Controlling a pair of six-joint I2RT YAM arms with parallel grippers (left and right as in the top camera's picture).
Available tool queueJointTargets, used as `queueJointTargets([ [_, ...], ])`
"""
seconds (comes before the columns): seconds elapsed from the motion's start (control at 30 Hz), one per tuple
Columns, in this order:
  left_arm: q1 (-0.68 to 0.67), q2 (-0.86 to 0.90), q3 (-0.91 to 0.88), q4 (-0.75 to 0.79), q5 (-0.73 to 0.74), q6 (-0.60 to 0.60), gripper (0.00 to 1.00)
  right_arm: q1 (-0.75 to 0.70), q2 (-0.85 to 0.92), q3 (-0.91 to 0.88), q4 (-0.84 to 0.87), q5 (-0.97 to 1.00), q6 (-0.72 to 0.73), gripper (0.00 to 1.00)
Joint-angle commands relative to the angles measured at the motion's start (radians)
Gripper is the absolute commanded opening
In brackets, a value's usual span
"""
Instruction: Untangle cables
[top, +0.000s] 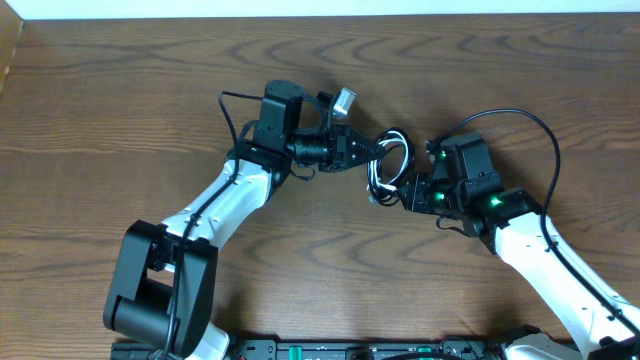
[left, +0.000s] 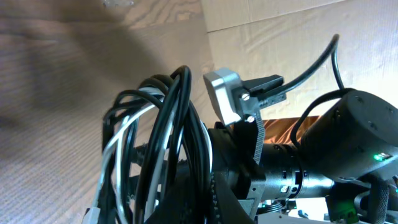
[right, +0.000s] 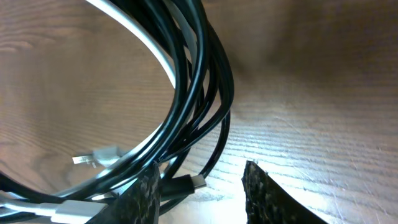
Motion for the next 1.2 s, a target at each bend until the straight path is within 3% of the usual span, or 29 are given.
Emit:
queueJointTargets([
  [0.0, -0.008, -0.016, 0.008, 0.0, 0.04, -0.018, 0.08, 0.004, 0.002, -0.005, 0.02, -0.003, 0.004, 0.4],
  [0.47, -0.069, -0.016, 0.008, 0.001, 0.027, 0.031, 0.07, 0.004, 0.002, -0.005, 0.055, 0.096, 0.004, 0.4],
  [0.5, -0.069, -0.016, 0.008, 0.001, 0.027, 0.031, 0.07, 0.004, 0.002, -0.005, 0.046, 0.111, 0.004, 0.37],
  [0.57, -0.069, -0.016, 0.008, 0.001, 0.017, 0.03, 0.08, 0.004, 0.002, -0.005, 0.026, 0.136, 0.004, 0.2],
  [0.73, -0.069, -0.016, 0.008, 0.001, 0.016, 0.026, 0.08, 0.004, 0.002, -0.005, 0.005, 0.18, 0.004, 0.01],
  [1.03, -0.066, -0.016, 0.008, -0.002, -0.062, 0.078, 0.08, 0.003, 0.002, -0.005, -0.042, 0.245, 0.007, 0.01],
  [1.17, -0.044, -0.016, 0.008, -0.023, -0.116, 0.103, 0.08, 0.0, 0.002, -0.005, -0.181, 0.41, 0.12, 0.01],
])
